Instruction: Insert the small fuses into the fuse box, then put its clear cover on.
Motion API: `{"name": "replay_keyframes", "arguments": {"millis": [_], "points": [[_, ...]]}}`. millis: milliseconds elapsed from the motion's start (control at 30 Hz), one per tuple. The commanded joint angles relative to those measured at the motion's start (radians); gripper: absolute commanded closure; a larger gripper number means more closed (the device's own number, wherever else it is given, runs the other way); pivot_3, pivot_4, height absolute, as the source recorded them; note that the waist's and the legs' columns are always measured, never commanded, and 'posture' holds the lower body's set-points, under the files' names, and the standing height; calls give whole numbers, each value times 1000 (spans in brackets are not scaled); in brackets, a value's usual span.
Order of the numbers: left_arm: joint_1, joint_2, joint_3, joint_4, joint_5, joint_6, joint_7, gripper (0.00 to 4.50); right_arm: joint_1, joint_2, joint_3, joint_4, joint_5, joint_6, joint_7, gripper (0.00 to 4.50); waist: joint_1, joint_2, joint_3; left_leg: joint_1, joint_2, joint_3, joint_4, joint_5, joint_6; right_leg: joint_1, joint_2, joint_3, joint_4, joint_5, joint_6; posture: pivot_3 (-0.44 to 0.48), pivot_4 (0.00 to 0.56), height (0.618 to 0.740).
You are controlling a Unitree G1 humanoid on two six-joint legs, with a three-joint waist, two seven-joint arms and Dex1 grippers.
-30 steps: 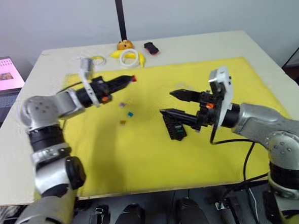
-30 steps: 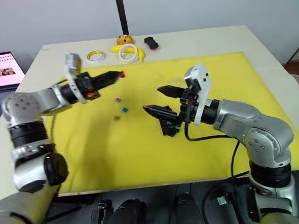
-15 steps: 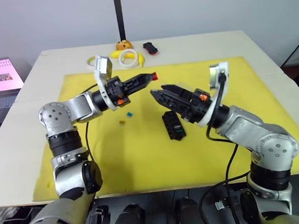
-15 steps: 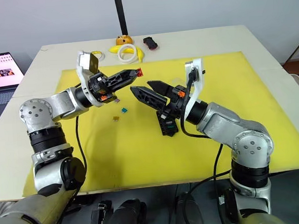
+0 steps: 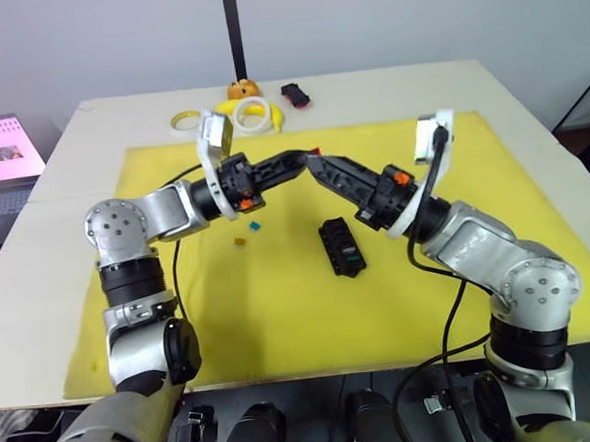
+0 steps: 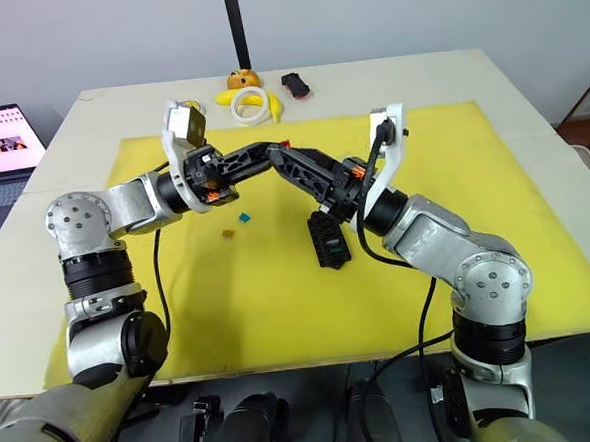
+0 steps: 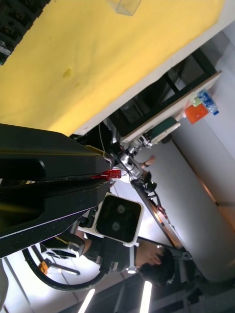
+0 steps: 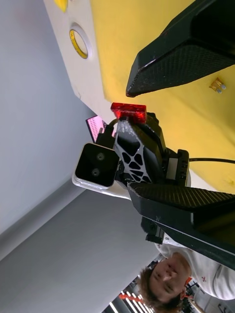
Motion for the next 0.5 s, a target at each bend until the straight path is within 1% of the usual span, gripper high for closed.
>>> {"name": "replay_keyframes", "arguments": {"millis": [33, 333, 433, 500], "points": [[1, 10, -9, -24, -28, -20, -13, 4500, -11, -18, -1, -21, 23, -23, -4, 1573, 0, 0, 0, 0, 0, 0, 0, 0, 0, 0, 0, 0, 0, 0, 0, 0, 150, 740], [5, 11, -15, -18, -34, -43, -4, 4500, -3, -38, 10, -22, 33, -40, -7, 1573, 1, 0, 0, 0, 0, 0, 0, 0, 0, 0, 0, 0, 0, 0, 0, 0, 150, 740], [6, 8, -15, -12, -33, -51, 2, 4500, 1, -45, 15, -19, 25, -40, -12, 2272, 2, 0, 0, 0, 0, 0, 0, 0, 0, 0, 0, 0, 0, 0, 0, 0, 150, 740], [11, 9, -20, -16, -35, -52, 1, 4500, 1, -44, 16, -11, 28, -44, -23, 2272, 1, 0, 0, 0, 0, 0, 0, 0, 0, 0, 0, 0, 0, 0, 0, 0, 150, 740]]}}
